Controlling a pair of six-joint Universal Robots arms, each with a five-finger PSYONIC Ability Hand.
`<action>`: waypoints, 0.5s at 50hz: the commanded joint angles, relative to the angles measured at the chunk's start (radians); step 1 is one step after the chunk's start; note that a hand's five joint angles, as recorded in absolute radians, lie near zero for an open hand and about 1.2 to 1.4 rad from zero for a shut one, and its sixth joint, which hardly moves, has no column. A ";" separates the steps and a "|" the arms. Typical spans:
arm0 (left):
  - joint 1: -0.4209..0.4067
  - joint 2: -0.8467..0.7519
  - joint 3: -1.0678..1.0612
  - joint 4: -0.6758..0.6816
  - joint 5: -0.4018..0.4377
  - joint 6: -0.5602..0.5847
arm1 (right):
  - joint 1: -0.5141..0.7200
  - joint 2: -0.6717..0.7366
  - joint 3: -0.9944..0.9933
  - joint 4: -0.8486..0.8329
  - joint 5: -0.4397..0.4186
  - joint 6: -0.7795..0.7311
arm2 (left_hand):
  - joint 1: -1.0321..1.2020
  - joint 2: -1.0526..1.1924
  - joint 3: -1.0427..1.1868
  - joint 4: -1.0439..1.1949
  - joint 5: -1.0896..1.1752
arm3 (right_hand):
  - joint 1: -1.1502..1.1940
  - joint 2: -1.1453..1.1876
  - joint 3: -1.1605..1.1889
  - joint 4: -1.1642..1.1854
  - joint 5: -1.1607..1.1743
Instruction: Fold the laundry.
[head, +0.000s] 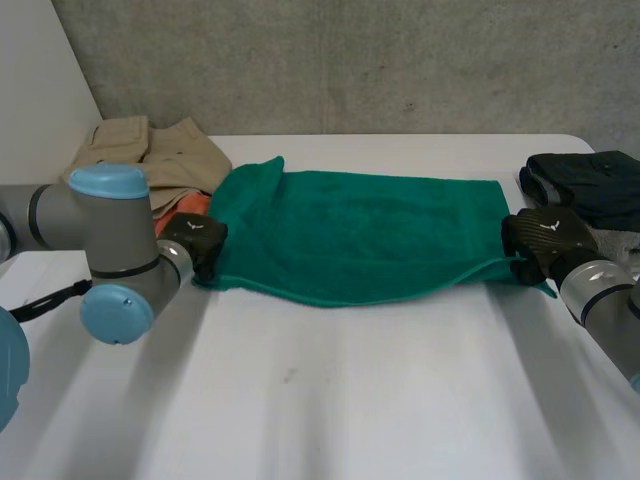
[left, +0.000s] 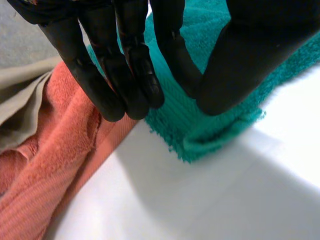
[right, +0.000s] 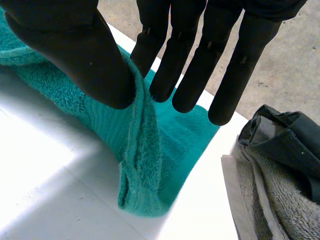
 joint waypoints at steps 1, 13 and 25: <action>0.003 0.036 0.009 -0.014 -0.007 0.003 | -0.008 -0.042 0.003 0.037 -0.005 -0.003 | 0.220 0.229 0.241 0.235 0.246 | 0.253 0.215 0.204 0.197 0.213; 0.083 0.346 -0.219 -0.129 0.066 0.226 | -0.042 -0.095 -0.131 0.455 -0.070 -0.217 | 0.220 0.229 0.241 0.235 0.246 | 0.253 0.215 0.204 0.197 0.213; 0.095 0.221 -0.224 -0.036 0.175 0.253 | -0.035 0.033 -0.298 0.377 0.006 -0.037 | -0.807 -0.799 -0.787 -0.793 -0.782 | 0.253 0.215 0.204 0.197 0.213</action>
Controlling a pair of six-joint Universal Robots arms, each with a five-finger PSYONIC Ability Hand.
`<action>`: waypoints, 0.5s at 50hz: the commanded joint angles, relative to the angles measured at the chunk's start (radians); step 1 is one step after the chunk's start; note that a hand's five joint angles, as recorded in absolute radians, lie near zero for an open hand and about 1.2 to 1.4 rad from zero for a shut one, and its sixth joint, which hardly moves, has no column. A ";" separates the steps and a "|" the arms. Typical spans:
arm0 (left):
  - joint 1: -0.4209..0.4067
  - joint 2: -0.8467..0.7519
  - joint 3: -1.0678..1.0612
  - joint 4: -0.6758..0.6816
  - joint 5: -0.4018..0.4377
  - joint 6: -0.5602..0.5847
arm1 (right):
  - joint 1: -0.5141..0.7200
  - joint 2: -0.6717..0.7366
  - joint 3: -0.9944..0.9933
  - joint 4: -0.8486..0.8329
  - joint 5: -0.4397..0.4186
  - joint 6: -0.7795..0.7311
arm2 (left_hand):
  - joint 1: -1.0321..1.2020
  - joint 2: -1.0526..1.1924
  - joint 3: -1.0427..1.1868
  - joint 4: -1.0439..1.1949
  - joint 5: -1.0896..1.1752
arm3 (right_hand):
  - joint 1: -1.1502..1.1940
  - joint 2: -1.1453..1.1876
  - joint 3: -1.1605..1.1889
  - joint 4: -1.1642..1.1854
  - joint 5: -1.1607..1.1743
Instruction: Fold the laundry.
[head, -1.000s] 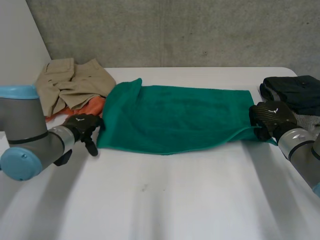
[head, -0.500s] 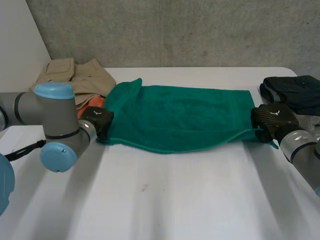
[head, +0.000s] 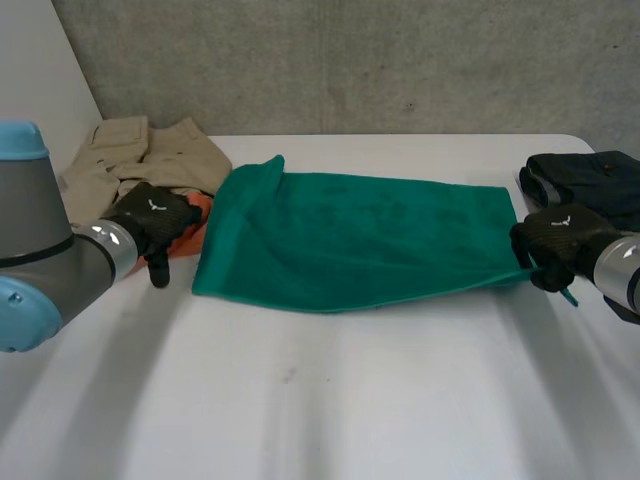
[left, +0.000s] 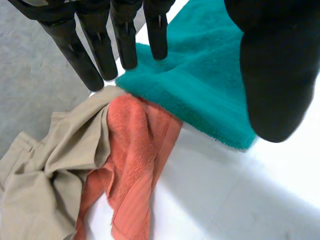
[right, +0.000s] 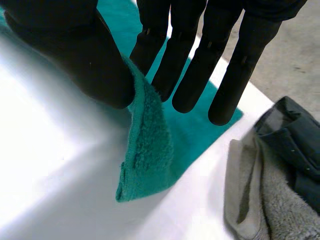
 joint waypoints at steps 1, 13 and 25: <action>-0.024 -0.138 0.057 0.008 -0.004 -0.020 | 0.017 0.095 -0.100 -0.128 0.092 0.203 | 0.053 0.020 0.015 0.025 0.026 | 0.253 0.215 0.204 0.197 0.213; -0.100 -0.276 0.198 -0.003 -0.059 -0.066 | 0.051 0.216 -0.264 -0.137 0.250 0.277 | 0.147 0.114 0.109 0.119 0.120 | 0.253 0.215 0.204 0.197 0.213; -0.162 -0.394 0.364 -0.072 -0.122 -0.078 | 0.075 0.276 -0.347 -0.098 0.269 0.303 | 0.253 0.220 0.215 0.225 0.225 | 0.253 0.215 0.204 0.197 0.213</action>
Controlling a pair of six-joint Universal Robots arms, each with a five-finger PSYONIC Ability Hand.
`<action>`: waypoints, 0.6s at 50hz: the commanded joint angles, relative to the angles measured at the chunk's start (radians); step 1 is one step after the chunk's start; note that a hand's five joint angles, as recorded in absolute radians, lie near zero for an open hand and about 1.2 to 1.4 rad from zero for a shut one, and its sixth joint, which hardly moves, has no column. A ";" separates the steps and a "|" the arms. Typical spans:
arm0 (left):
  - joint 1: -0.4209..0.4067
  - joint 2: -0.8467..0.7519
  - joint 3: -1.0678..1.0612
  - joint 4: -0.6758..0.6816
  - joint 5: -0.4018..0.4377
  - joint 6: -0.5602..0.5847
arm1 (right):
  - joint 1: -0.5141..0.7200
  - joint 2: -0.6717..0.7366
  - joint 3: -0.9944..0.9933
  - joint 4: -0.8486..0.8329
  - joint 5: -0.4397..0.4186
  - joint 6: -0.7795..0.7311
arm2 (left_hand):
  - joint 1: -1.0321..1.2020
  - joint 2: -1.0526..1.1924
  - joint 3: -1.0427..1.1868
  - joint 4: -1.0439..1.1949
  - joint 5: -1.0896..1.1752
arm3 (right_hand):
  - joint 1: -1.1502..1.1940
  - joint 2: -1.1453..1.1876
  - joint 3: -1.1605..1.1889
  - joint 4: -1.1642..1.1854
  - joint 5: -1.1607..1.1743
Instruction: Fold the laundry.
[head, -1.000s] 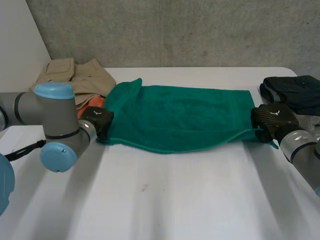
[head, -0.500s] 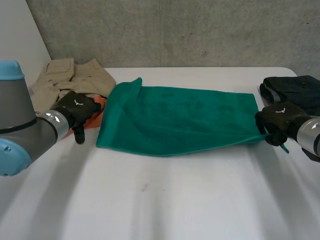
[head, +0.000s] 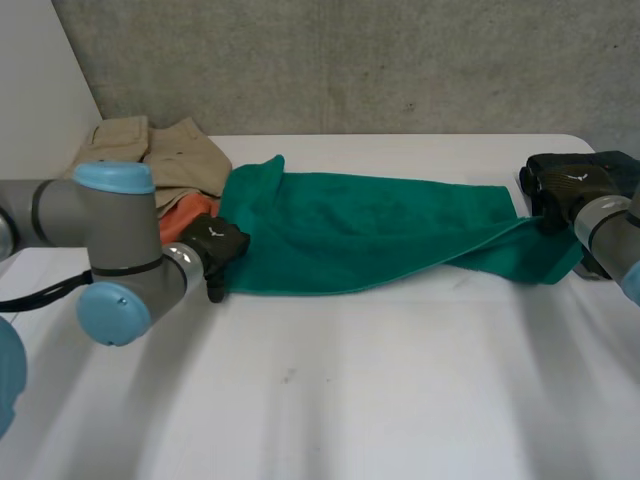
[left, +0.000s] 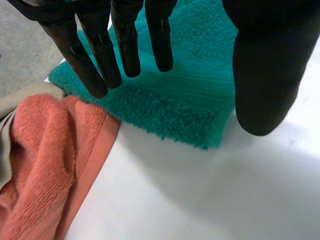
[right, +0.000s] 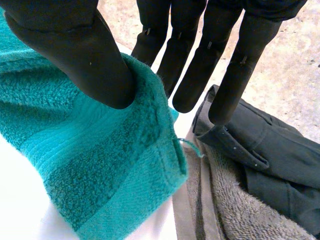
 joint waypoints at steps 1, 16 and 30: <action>-0.021 -0.065 0.088 -0.042 -0.054 0.003 | 0.007 0.014 -0.018 0.016 -0.007 0.004 | 0.130 0.129 0.129 0.122 0.122 | 0.253 0.215 0.204 0.197 0.213; -0.024 -0.123 0.214 -0.029 -0.104 0.005 | -0.019 -0.001 0.024 0.017 -0.021 0.005 | 0.424 0.423 0.422 0.416 0.416 | 0.253 0.215 0.204 0.197 0.213; -0.008 -0.157 0.265 -0.016 -0.113 0.014 | -0.027 -0.047 0.079 0.030 -0.051 0.001 | 0.940 0.939 0.939 0.932 0.932 | 0.253 0.215 0.204 0.197 0.213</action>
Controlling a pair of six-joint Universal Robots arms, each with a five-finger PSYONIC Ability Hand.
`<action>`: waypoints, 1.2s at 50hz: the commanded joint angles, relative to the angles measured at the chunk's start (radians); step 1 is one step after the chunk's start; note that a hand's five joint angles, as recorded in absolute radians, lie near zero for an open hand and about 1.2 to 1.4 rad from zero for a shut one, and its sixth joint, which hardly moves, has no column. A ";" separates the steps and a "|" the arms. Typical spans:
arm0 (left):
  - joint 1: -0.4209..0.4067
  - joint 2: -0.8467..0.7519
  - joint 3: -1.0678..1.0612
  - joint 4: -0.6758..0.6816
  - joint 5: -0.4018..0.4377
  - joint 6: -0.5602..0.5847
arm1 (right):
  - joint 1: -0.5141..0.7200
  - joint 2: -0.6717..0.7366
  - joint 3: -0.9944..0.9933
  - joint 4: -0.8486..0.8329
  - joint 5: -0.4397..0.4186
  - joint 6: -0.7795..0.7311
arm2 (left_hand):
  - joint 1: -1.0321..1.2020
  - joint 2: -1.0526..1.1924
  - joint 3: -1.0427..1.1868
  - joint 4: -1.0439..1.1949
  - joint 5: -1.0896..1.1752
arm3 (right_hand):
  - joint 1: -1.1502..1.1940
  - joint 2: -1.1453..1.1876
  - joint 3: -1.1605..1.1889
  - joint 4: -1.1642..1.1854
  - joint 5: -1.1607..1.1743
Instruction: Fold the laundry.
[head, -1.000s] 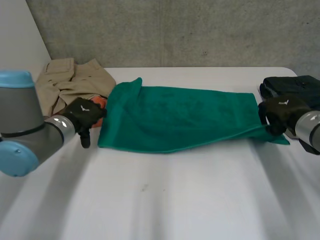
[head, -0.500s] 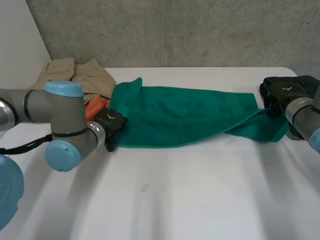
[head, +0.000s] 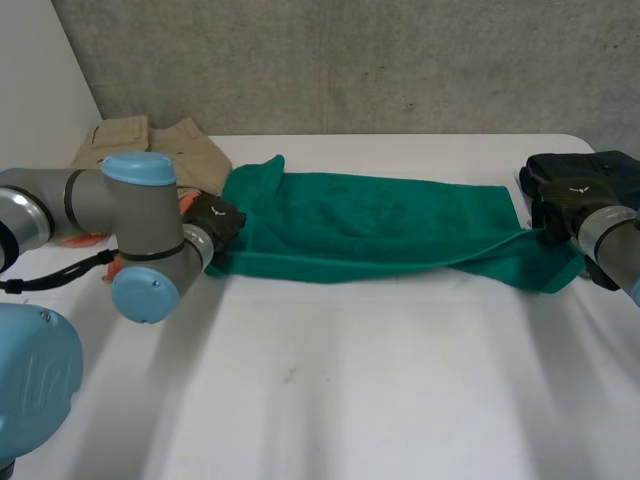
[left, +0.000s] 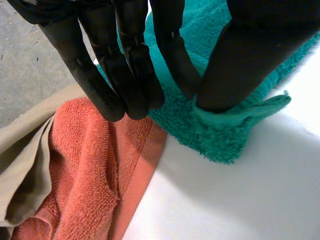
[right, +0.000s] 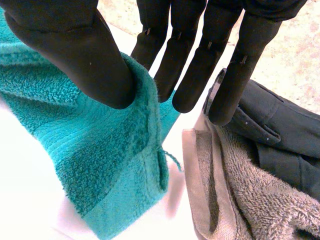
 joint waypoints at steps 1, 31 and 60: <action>0.009 0.004 0.005 -0.019 -0.009 0.002 | -0.002 -0.033 0.023 0.016 -0.019 -0.004 | 0.236 0.225 0.235 0.229 0.244 | 0.253 0.215 0.204 0.197 0.213; 0.056 0.525 -0.541 -0.346 0.023 0.470 | -0.094 -0.123 0.087 0.648 -0.189 -0.679 | 0.236 0.225 0.235 0.229 0.244 | 0.253 0.215 0.204 0.197 0.213; 0.053 0.424 0.245 0.185 0.036 -0.171 | 0.024 -0.315 -0.077 -0.469 -0.021 -0.001 | 0.236 0.225 0.235 0.229 0.244 | 0.253 0.215 0.204 0.197 0.213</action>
